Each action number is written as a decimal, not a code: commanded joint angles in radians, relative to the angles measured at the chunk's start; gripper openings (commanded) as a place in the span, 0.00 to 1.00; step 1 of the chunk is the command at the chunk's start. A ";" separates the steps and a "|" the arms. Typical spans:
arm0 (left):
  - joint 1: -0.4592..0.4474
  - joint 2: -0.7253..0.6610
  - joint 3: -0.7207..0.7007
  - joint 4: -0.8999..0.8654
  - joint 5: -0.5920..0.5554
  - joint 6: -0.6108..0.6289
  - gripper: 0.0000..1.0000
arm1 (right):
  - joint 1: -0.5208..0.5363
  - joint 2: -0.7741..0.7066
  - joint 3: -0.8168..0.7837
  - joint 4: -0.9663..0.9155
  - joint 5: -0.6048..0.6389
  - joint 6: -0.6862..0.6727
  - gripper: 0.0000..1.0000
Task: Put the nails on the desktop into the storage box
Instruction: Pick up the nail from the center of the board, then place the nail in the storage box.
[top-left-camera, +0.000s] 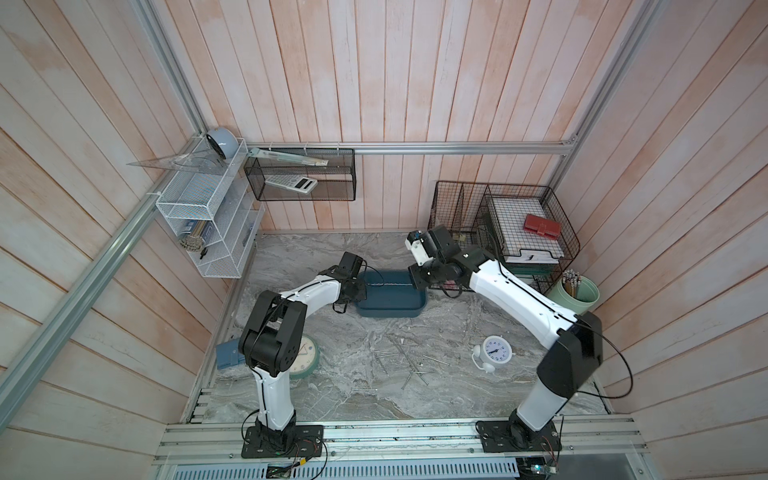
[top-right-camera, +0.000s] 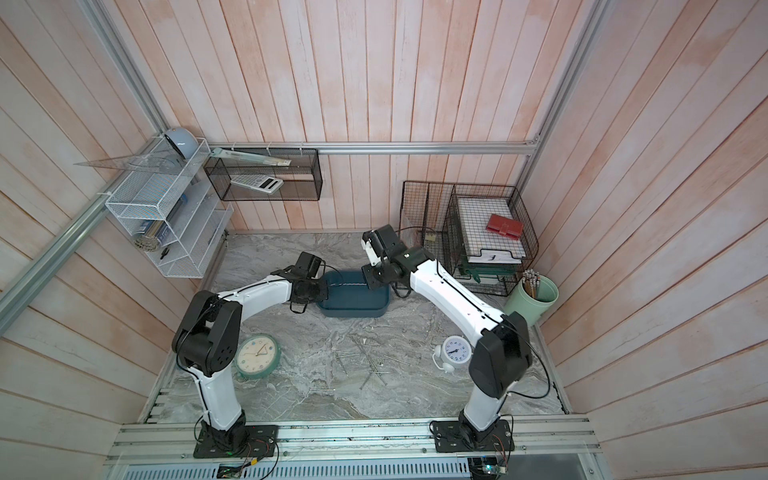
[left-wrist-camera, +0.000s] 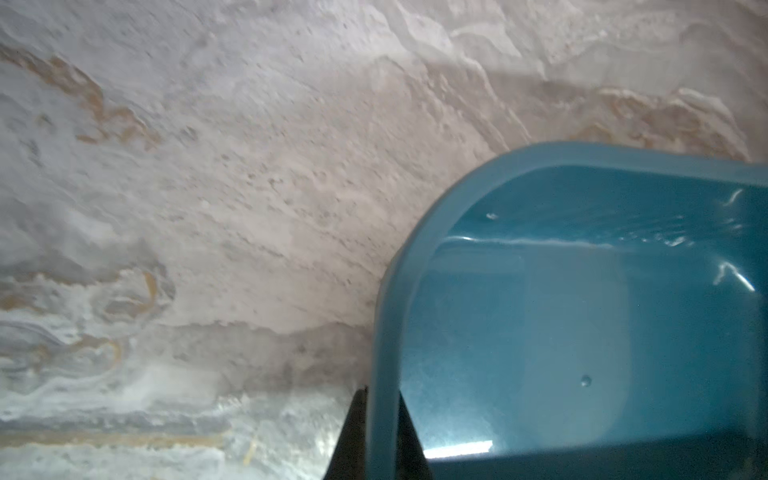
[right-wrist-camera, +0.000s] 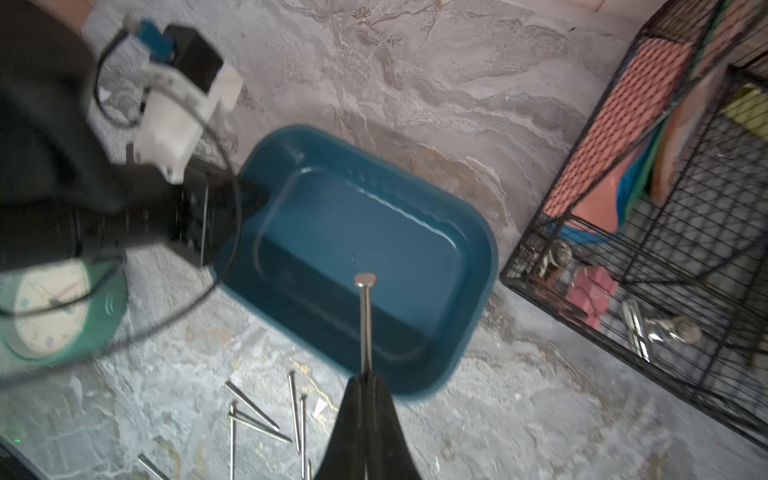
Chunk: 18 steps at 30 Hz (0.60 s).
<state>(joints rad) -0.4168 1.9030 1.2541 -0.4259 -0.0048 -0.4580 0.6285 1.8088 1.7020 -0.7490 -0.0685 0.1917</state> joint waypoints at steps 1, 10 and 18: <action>-0.021 -0.043 -0.038 -0.054 0.013 -0.045 0.00 | -0.005 0.171 0.138 -0.139 -0.173 0.023 0.00; -0.032 -0.045 -0.078 -0.004 -0.041 -0.124 0.00 | 0.008 0.143 -0.041 -0.043 -0.246 0.139 0.00; -0.034 -0.035 -0.085 0.015 -0.046 -0.137 0.00 | -0.028 0.187 -0.084 -0.022 -0.224 0.186 0.33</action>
<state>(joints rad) -0.4496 1.8641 1.1927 -0.4000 -0.0284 -0.5735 0.6193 1.9896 1.6218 -0.7940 -0.2787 0.3424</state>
